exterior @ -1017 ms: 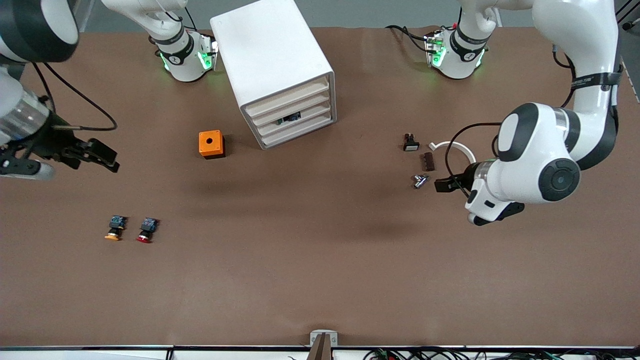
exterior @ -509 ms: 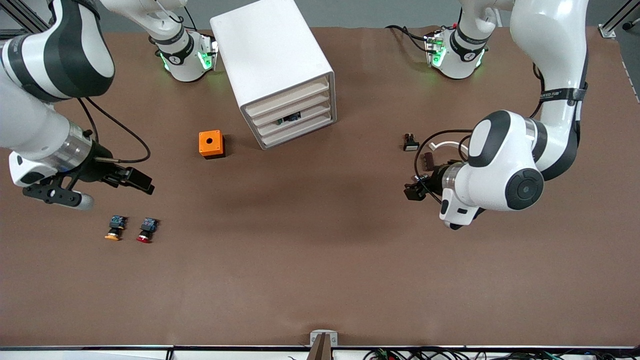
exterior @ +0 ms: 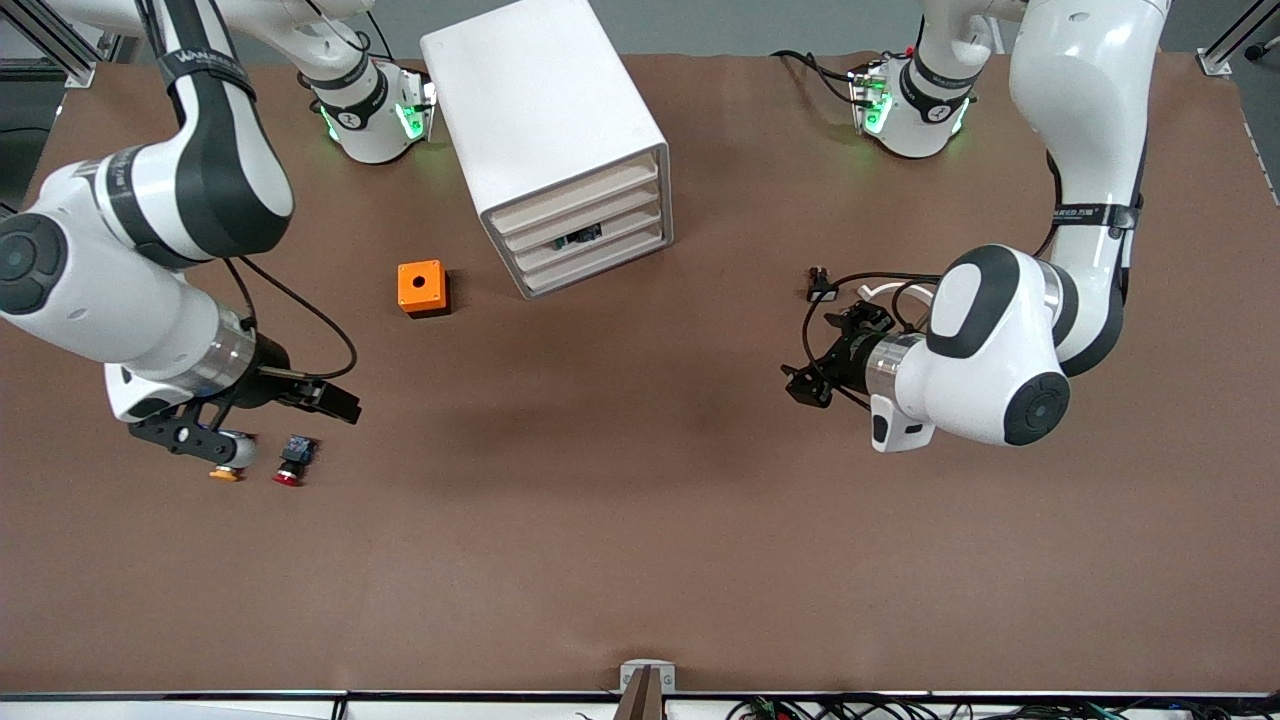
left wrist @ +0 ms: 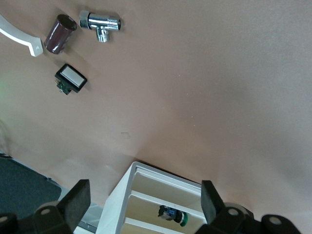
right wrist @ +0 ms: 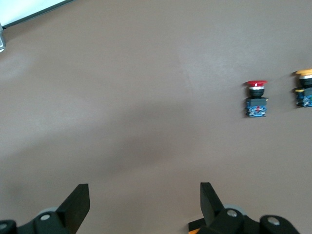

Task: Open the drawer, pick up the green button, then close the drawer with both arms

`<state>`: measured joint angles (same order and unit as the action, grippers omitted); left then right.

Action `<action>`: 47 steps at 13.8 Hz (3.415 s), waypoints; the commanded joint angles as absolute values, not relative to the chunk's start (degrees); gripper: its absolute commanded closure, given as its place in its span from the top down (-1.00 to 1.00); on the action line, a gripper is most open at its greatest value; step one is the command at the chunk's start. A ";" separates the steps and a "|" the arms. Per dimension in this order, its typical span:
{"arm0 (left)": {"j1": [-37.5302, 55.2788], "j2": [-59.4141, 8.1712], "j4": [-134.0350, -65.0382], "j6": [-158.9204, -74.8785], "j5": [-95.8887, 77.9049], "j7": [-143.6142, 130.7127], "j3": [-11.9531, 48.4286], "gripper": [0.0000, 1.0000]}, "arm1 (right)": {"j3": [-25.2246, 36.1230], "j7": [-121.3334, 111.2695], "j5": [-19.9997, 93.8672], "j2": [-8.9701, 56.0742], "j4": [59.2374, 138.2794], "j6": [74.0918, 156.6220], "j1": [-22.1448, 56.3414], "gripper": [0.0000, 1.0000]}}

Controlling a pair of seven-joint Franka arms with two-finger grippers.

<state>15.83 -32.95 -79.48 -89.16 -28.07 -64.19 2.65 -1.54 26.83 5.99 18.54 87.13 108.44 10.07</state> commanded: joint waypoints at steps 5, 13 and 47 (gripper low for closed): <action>15.64 -34.71 -77.69 -87.71 -29.53 -71.28 2.29 1.00 | -1.14 41.47 6.33 19.42 85.34 108.90 17.31 1.00; 16.26 -38.49 -77.61 -87.72 -34.00 -86.63 2.72 1.00 | -1.14 52.01 6.77 19.69 85.34 111.44 21.00 1.00; 29.70 -56.60 -72.60 -83.85 -63.46 -126.21 2.90 0.60 | -1.05 56.34 6.77 20.65 86.57 114.35 24.08 1.00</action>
<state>28.81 -54.75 -74.17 -84.74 -62.04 -125.33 3.20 -0.78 55.83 6.00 20.39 86.87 114.28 24.51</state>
